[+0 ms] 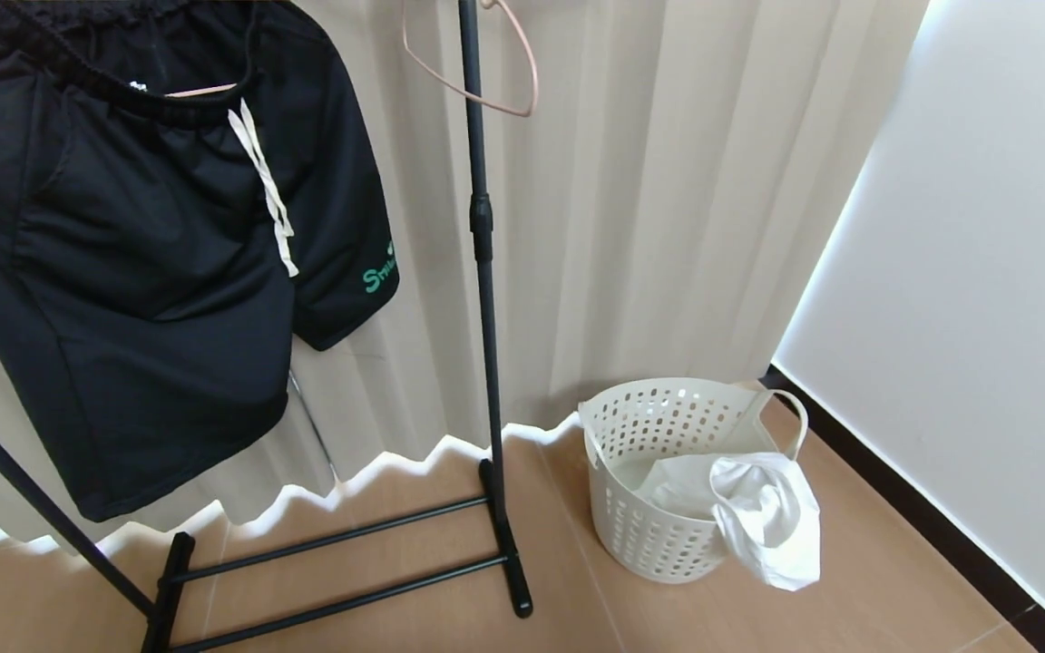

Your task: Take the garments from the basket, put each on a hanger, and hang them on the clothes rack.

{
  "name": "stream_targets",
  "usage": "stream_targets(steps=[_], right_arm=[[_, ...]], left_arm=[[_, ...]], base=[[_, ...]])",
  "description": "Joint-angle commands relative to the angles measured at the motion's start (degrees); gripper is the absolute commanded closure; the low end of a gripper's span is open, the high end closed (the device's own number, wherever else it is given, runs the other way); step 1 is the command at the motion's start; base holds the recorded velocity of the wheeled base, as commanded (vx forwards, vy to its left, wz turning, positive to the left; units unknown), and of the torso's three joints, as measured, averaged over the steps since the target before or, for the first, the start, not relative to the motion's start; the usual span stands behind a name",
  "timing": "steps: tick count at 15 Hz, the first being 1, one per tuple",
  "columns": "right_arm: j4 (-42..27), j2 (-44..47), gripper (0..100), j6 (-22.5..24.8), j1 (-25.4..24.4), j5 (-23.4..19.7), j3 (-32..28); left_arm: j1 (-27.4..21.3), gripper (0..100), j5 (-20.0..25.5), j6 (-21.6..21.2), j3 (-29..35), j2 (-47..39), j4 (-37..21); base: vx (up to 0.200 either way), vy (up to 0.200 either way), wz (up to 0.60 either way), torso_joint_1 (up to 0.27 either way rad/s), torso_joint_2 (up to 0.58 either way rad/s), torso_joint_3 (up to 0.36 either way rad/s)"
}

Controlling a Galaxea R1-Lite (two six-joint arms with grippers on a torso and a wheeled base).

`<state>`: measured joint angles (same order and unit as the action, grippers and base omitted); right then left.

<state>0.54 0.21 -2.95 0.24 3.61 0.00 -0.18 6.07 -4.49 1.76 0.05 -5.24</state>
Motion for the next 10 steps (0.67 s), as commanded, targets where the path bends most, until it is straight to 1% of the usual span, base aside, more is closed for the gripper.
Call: stream_targets(steps=[1,3,4,6,10], right_arm=[[0.0,0.1,0,0.0,0.0,0.0,0.0],[0.0,0.1,0,0.0,0.0,0.1,0.0],[0.0,0.1,0,0.0,0.0,0.0,0.0],[0.0,0.1,0,0.0,0.0,0.0,0.0],[0.0,0.1,0,0.0,0.0,0.0,0.0]], left_arm=[[0.0,0,0.0,0.0,0.0,0.0,0.1],[0.0,0,0.0,0.0,0.0,0.0,0.1],[0.0,0,0.0,0.0,0.0,0.0,0.1],[0.0,0,-0.1,0.0,0.0,0.0,0.1],[0.0,0,-0.1,0.0,0.0,0.0,0.1]], base=[[0.200,0.000,0.00,0.002,0.00,-0.002],[0.200,0.000,0.00,0.000,0.00,0.007],[0.200,0.000,-0.60,0.002,0.01,0.002],[0.000,0.000,-0.60,0.000,0.00,0.007],[0.000,0.000,0.00,0.000,0.00,0.000]])
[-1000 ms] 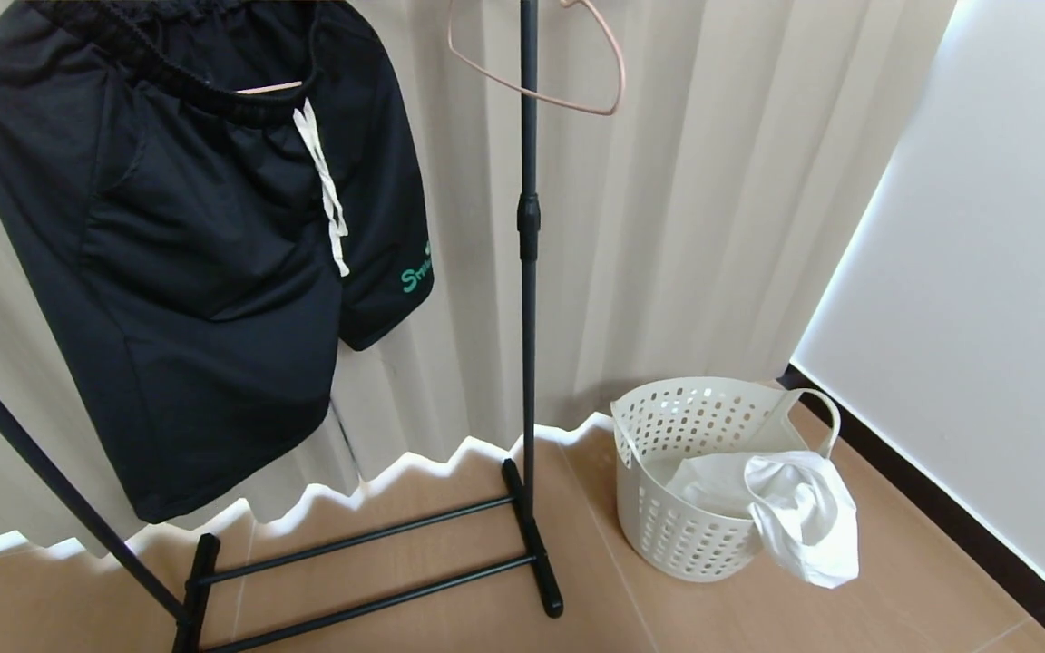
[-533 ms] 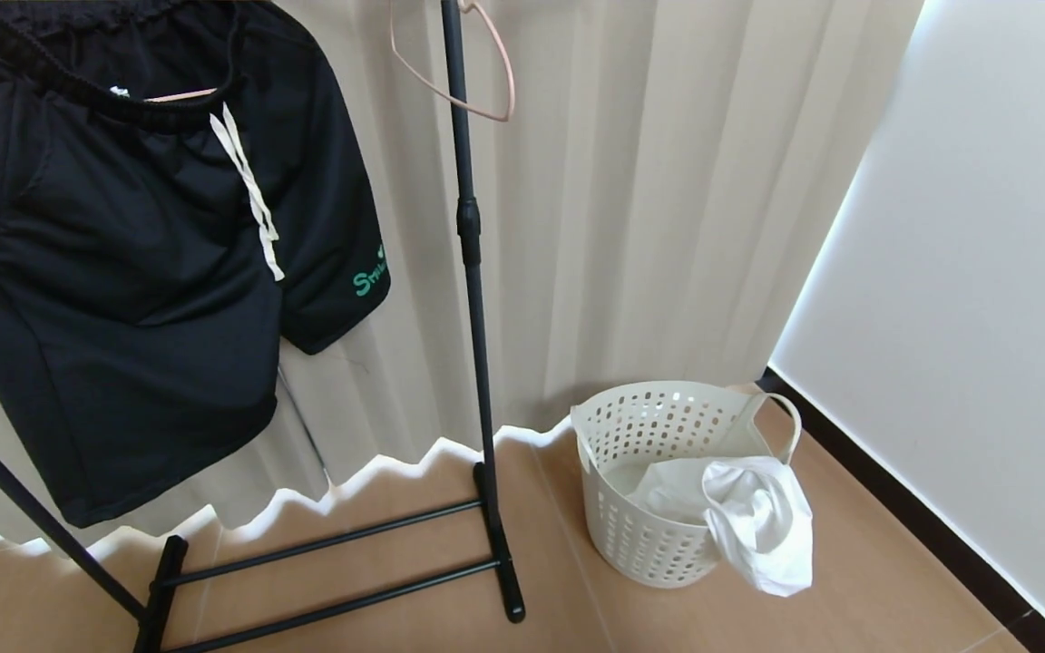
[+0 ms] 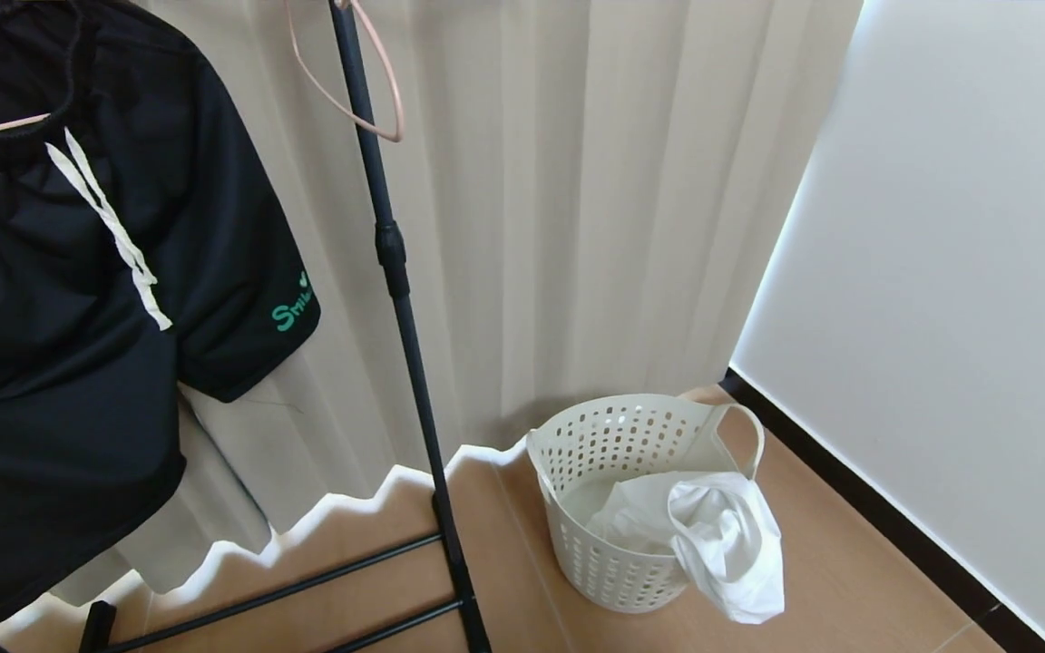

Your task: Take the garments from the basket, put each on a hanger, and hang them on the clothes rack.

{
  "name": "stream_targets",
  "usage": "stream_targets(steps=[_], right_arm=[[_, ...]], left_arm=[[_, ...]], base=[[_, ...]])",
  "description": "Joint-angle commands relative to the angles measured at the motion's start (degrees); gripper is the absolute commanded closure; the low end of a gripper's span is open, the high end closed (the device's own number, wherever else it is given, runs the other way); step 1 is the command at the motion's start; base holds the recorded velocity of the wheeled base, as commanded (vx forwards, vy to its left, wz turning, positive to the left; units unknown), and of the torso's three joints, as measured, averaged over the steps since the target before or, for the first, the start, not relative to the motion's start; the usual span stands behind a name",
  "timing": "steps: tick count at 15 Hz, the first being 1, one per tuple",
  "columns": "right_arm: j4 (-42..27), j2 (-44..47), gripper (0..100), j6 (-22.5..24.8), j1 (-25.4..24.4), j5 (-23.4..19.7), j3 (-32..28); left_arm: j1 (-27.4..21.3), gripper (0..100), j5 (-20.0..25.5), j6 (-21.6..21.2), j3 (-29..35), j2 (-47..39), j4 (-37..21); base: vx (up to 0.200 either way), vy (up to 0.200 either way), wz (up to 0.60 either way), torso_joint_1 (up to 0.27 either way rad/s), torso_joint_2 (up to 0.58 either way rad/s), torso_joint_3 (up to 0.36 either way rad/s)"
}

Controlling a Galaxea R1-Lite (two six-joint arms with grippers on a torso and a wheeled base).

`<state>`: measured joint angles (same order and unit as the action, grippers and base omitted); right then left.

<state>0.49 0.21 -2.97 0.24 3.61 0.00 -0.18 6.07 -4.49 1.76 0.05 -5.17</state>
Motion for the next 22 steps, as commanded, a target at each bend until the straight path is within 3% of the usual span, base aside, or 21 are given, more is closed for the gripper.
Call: stream_targets(steps=[1,5,8,22], right_arm=[[0.0,0.1,0,0.0,0.0,0.0,0.0],[0.0,0.1,0,0.1,0.0,0.0,0.0],[0.0,0.1,0,0.1,0.0,0.0,0.0],[0.0,0.1,0,0.1,0.0,0.0,0.0]], left_arm=[[0.0,0,0.0,0.0,0.0,0.0,0.0],[0.0,0,0.0,0.0,0.0,0.0,0.0],[0.0,0,-0.1,0.0,0.0,0.0,0.0],[0.0,0,0.0,0.0,0.1,0.0,-0.1]], base=[[0.000,0.000,0.00,0.000,0.00,0.000],[0.000,0.000,-0.15,-0.001,0.00,0.002],[0.000,-0.200,0.00,0.004,0.00,0.002],[0.000,0.000,0.00,0.001,0.00,-0.053]])
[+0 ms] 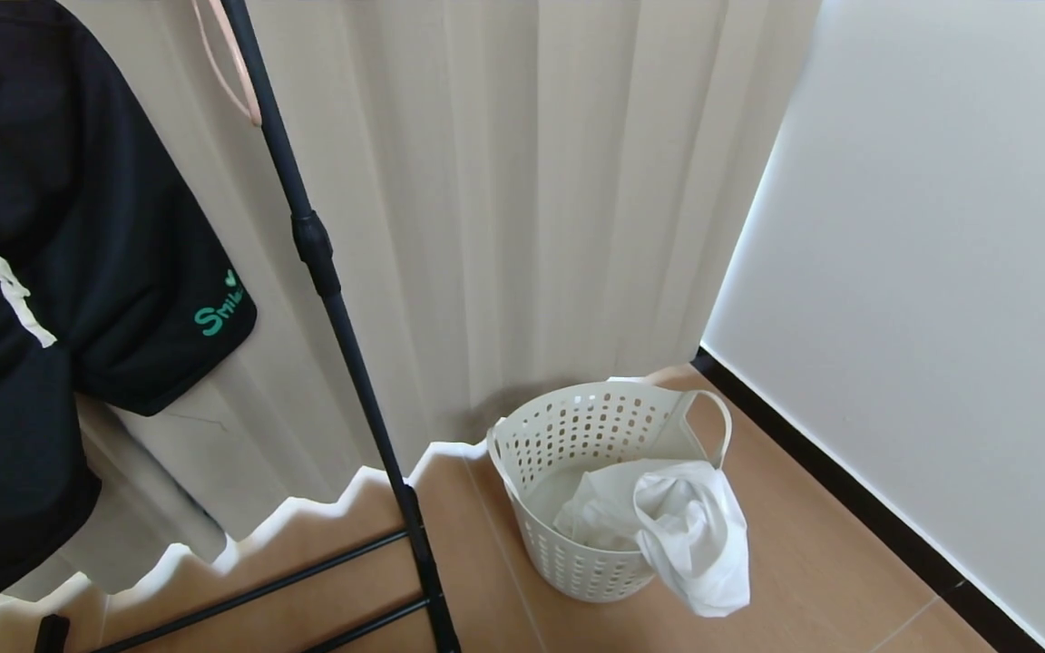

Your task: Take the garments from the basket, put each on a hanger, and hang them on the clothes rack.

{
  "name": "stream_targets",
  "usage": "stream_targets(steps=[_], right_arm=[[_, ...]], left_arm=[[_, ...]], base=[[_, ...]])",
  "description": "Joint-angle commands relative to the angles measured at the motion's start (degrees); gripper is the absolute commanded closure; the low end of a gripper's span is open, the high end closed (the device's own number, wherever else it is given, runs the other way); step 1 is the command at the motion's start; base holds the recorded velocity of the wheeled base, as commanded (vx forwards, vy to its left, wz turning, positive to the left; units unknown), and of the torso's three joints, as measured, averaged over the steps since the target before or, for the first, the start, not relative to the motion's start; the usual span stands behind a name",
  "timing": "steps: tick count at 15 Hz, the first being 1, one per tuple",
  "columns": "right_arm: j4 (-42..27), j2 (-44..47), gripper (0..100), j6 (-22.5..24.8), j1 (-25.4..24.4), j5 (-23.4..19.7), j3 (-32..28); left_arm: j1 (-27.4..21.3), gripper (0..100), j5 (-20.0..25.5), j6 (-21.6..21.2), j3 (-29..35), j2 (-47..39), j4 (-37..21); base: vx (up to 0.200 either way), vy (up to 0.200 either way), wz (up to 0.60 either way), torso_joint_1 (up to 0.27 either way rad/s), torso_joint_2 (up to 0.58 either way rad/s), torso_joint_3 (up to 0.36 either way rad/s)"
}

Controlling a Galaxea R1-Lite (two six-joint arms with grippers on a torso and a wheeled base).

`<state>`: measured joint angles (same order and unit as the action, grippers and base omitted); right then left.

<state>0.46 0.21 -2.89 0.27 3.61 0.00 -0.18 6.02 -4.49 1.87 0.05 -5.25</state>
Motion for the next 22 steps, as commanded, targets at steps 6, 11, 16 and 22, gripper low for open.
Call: stream_targets(steps=[6,11,16,22], right_arm=[[0.1,0.1,0,0.0,0.0,0.0,0.0],[0.1,0.1,0,0.0,0.0,0.0,0.0],[0.2,0.1,0,-0.1,0.0,0.4,0.0],[0.1,0.1,0,-0.1,-0.1,0.3,0.0]], left_arm=[[0.0,0,0.0,0.1,0.0,0.0,0.0],[0.0,0,0.0,0.1,0.0,0.0,0.0],[0.0,0,0.0,0.1,0.0,0.0,0.0],[0.0,0,0.0,0.1,0.0,0.0,0.0]], base=[[0.000,0.000,0.00,0.002,0.00,-0.198],[0.000,0.000,0.00,0.000,0.00,-0.203],[0.000,0.000,0.00,0.002,0.00,-0.199],[0.000,0.000,0.00,0.002,0.00,-0.062]])
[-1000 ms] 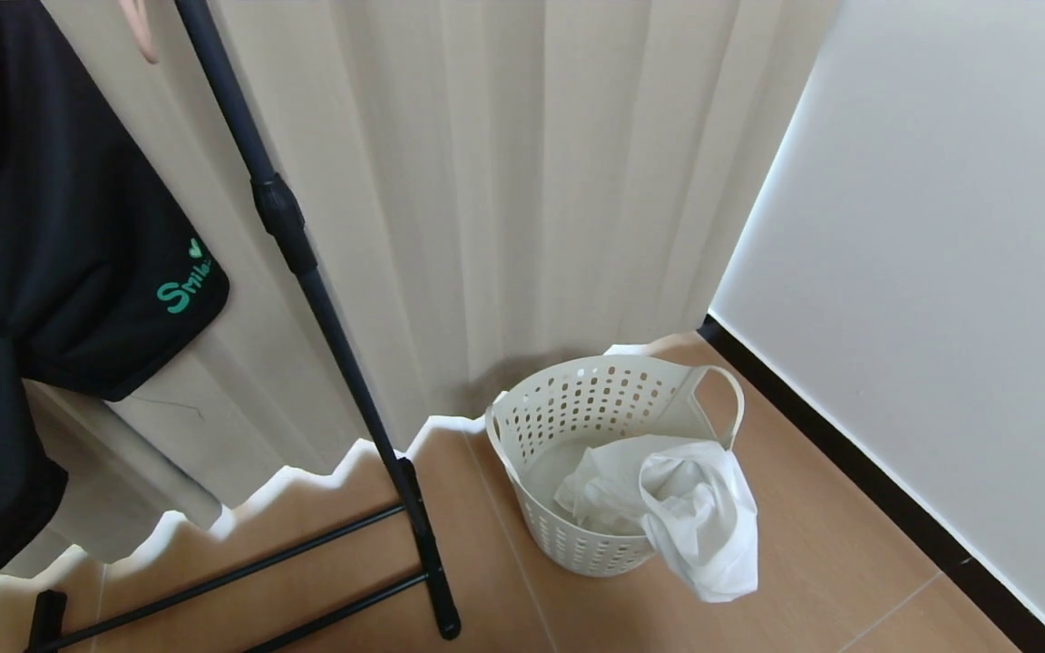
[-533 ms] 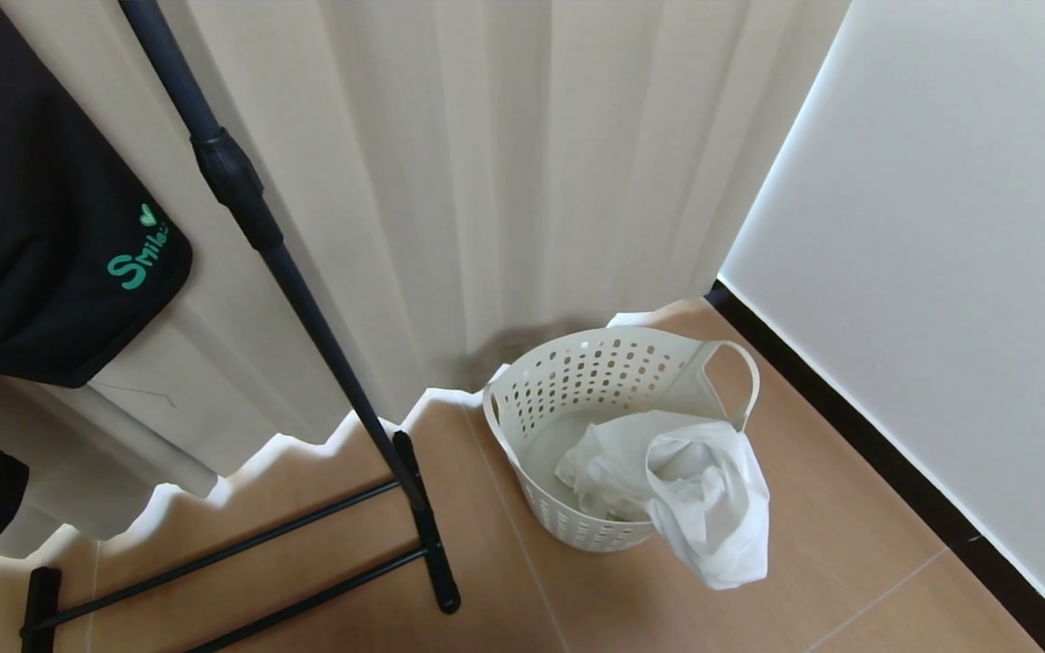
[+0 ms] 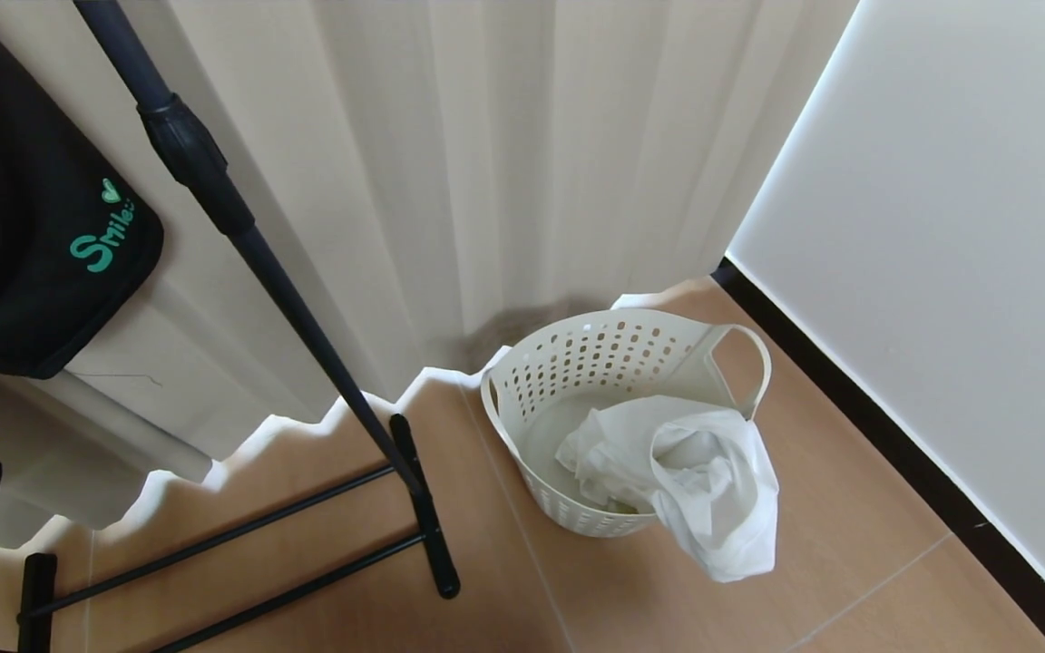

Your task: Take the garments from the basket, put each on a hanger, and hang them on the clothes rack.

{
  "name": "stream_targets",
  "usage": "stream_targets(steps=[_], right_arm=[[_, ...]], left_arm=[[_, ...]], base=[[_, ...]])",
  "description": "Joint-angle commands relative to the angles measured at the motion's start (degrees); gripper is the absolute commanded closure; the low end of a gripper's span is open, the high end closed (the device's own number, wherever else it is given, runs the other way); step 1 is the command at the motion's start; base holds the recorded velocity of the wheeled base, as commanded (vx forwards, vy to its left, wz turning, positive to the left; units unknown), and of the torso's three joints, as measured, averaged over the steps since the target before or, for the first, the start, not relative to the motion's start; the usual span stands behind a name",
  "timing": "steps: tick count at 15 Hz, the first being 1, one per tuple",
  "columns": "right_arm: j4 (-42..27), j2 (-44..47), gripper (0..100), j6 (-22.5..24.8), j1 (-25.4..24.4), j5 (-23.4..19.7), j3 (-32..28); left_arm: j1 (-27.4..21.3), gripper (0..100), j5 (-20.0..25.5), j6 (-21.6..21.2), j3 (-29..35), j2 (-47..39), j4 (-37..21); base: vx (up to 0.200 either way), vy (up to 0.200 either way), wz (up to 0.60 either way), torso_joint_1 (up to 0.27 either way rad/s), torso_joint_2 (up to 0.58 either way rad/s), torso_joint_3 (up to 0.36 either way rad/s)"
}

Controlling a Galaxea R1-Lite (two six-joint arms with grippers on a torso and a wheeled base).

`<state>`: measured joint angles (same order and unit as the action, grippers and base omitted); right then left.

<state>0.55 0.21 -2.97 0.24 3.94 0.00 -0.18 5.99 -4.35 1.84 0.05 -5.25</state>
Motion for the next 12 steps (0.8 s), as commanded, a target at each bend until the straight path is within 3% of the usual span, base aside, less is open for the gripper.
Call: stream_targets(steps=[1,9,12], right_arm=[[0.1,0.1,0,0.0,0.0,0.0,0.0],[-0.5,0.6,0,0.2,-0.3,-0.3,0.0],[-1.0,7.0,0,1.3,-3.4,-0.3,-0.1]], left_arm=[[0.0,0,0.0,0.0,0.0,0.0,0.0],[0.0,0,0.0,0.1,0.0,0.0,0.0],[0.0,0,0.0,0.4,0.0,0.0,0.0]], base=[[0.000,0.000,0.00,-0.002,0.00,-0.110],[0.000,0.000,0.00,0.003,0.00,-0.185],[0.000,0.000,0.00,0.007,0.00,-0.149]])
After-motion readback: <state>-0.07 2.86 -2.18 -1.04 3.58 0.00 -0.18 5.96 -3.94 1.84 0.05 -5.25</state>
